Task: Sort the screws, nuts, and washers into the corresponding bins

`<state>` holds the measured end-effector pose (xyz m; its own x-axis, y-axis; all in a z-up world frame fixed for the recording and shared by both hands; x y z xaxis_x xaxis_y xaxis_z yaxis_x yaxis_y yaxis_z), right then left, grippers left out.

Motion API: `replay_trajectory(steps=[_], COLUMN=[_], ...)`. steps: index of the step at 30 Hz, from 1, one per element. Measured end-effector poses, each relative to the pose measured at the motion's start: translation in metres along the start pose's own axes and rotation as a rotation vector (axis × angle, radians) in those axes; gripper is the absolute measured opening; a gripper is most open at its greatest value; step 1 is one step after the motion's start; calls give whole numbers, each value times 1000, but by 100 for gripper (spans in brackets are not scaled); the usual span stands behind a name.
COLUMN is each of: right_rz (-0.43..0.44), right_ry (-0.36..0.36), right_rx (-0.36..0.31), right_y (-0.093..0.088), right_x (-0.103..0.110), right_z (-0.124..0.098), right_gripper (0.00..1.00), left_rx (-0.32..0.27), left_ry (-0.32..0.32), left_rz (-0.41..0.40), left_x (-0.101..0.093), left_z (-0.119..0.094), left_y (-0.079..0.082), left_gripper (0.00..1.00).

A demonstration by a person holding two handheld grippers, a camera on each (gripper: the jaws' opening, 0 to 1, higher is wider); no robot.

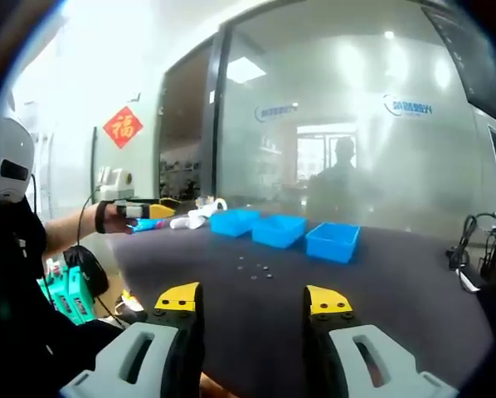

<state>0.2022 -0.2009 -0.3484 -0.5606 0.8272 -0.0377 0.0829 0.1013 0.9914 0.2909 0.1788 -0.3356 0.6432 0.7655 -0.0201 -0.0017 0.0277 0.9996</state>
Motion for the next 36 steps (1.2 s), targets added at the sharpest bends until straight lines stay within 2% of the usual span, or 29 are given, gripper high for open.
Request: replay_trajectory(steps=[6,10,15,26,29,36], right_rz=[-11,-25,-32,-35,-35,-34], right_ry=[0,3,2,1,0,2], right_rx=[22,35,36,41,40,36], right_y=[-5,-7,-7,-9,-9,-9], right_x=[0,1,-1,-3,-3,-3], right_z=[2,3,3,2,1,1], right_gripper=[44,44,45,45,45,45], left_rx=[20,46,61,112,192,269], left_ry=[16,40,40,5,0,-26], left_rz=[40,57,14,18,-23,22], left_x=[-8,-5,-3,-6,-6,-6], left_z=[-18,-23,-24,-12,-6,18], left_y=[-8,-14,-16,-15,-18,-18], left_gripper=[41,41,42,43,43,43])
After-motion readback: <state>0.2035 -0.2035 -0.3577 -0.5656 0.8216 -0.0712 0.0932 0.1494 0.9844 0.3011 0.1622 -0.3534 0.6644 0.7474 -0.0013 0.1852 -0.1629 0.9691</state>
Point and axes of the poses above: the point that each gripper's makers call its tool centre point, and the gripper's own axes: z roughly forward along the fingers, x roughly to its left, y roughly out of its top, the point moved 8 cm from there along -z, roughly backward along the fingers, and after that the axes turned 2 degrees about -x, right-handed, at the moved point
